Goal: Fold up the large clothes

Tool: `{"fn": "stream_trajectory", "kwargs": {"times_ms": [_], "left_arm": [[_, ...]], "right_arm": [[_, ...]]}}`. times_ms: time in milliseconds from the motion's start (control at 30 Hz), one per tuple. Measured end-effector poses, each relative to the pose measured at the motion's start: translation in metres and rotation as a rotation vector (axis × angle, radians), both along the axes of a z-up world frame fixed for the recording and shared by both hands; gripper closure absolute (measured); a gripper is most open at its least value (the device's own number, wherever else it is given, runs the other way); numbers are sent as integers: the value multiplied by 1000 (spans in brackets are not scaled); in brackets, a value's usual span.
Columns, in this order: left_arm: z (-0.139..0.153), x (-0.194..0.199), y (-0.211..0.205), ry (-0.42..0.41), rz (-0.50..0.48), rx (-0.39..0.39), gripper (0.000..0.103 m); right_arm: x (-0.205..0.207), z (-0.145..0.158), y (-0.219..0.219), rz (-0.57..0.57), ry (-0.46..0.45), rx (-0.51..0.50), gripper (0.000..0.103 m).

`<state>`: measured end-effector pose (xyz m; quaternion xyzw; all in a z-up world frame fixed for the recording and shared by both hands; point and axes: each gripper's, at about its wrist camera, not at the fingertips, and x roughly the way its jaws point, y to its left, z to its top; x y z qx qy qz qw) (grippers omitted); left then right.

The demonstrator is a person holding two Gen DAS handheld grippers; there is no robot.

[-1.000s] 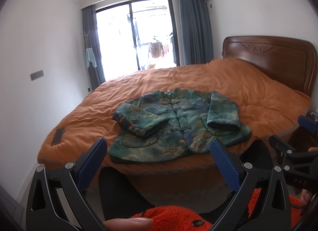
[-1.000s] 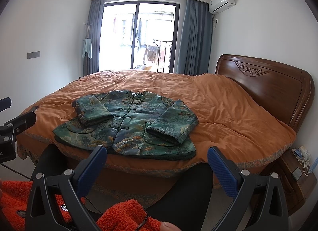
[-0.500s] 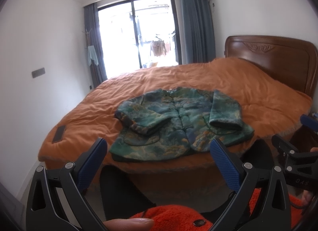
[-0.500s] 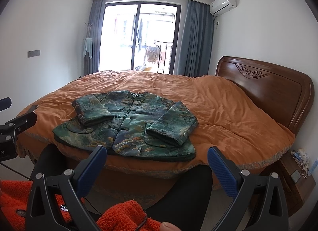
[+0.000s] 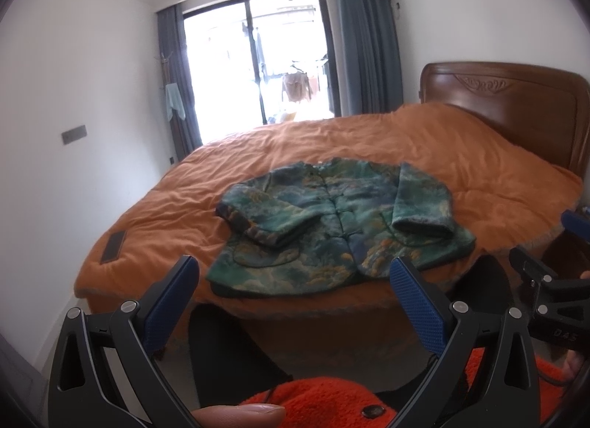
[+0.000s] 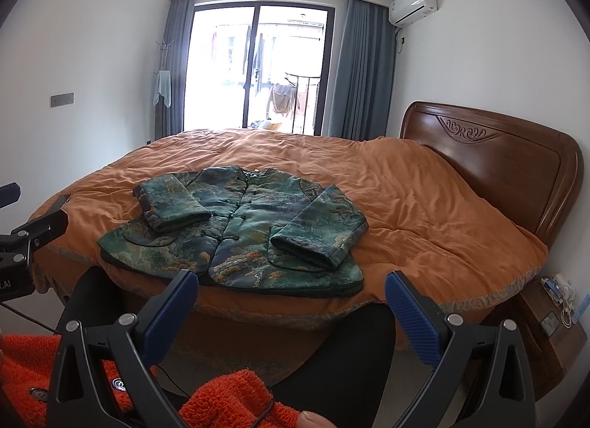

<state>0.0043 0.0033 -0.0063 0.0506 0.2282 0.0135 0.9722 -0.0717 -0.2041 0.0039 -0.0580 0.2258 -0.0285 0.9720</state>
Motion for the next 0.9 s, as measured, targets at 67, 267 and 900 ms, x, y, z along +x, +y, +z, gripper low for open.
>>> {"fn": "stream_trajectory", "kwargs": {"times_ms": [67,267,900], "left_arm": [[-1,-1,0,-2,1,3,0],[0,-1,-1,0,1,3,0],[1,-2,1,3,24,-13,0]], "right_arm": [[0,0,0,-1,2,1,0],[1,-1,1,0,4,1,0],[2,-2,1,-4,6,5,0]]}}
